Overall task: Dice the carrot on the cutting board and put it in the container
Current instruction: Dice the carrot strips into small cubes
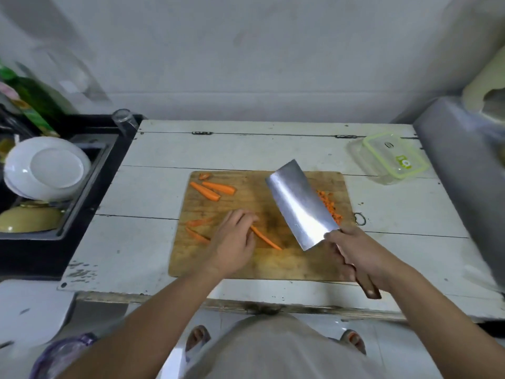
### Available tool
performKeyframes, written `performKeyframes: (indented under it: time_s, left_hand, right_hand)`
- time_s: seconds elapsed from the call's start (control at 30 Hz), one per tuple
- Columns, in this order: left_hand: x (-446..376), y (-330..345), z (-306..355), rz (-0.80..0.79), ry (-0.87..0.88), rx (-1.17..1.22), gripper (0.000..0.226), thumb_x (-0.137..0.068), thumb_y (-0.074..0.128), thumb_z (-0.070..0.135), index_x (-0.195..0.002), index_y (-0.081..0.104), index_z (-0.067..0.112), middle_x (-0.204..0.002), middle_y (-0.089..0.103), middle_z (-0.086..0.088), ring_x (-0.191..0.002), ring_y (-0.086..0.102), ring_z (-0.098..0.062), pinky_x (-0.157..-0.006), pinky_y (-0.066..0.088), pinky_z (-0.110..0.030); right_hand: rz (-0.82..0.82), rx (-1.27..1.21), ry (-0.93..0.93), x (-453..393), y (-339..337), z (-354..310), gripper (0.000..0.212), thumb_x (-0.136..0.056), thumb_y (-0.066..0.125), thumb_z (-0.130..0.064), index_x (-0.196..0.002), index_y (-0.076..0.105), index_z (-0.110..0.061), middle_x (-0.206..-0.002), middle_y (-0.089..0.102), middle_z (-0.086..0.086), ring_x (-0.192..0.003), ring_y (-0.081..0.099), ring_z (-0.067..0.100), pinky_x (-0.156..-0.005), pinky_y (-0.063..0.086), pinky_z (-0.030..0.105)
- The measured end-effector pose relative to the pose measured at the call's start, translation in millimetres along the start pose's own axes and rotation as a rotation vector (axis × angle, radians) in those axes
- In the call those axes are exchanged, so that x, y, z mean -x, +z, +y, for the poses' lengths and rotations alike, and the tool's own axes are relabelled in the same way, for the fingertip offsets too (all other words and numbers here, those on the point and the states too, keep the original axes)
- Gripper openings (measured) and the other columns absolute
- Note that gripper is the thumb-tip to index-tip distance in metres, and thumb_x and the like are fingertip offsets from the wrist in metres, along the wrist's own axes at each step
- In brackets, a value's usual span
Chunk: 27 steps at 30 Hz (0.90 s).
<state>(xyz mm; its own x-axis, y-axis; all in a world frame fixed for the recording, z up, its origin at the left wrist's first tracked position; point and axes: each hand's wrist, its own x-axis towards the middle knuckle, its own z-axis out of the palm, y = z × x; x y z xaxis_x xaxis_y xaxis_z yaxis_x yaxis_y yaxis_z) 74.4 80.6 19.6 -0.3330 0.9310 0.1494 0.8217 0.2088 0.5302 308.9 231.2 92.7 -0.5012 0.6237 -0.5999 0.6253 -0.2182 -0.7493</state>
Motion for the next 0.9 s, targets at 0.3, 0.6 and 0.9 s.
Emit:
performKeyframes:
  time_s: [0.3, 0.6, 0.9]
  left_hand:
    - [-42.2, 0.9, 43.9, 0.043, -0.677, 1.003, 0.026, -0.097, 0.045, -0.009, -0.103, 0.061, 0.010, -0.106, 0.066, -0.015, -0.088, 0.066, -0.022, -0.076, 0.057, -0.029]
    - [-67.9, 13.9, 21.6, -0.194, 0.100, -0.078, 0.032, -0.095, 0.059, 0.004, -0.120, 0.071, 0.021, -0.115, 0.065, -0.002, -0.111, 0.055, -0.023, -0.095, 0.047, -0.036]
    - [-89.7, 14.0, 9.7, -0.255, 0.419, -0.424, 0.015, -0.092, 0.062, 0.015, -0.105, 0.065, 0.021, -0.108, 0.064, -0.001, -0.110, 0.054, -0.028, -0.092, 0.039, -0.041]
  right_hand:
    - [-0.239, -0.458, 0.143, 8.0, -11.3, 8.3, 0.023, -0.098, 0.052, -0.031, -0.081, 0.051, -0.016, -0.063, 0.028, 0.003, -0.040, 0.020, 0.014, -0.037, 0.023, 0.021]
    - [-0.087, -0.666, 0.104, 3.6, -23.8, 12.6, 0.024, -0.098, 0.048, -0.029, -0.078, 0.050, -0.016, -0.059, 0.032, -0.001, -0.038, 0.025, 0.012, -0.037, 0.028, 0.022]
    - [0.021, -0.608, 0.061, 11.6, -25.9, 22.9, 0.024, -0.098, 0.047, -0.025, -0.076, 0.051, -0.014, -0.059, 0.036, 0.003, -0.041, 0.028, 0.015, -0.040, 0.028, 0.025]
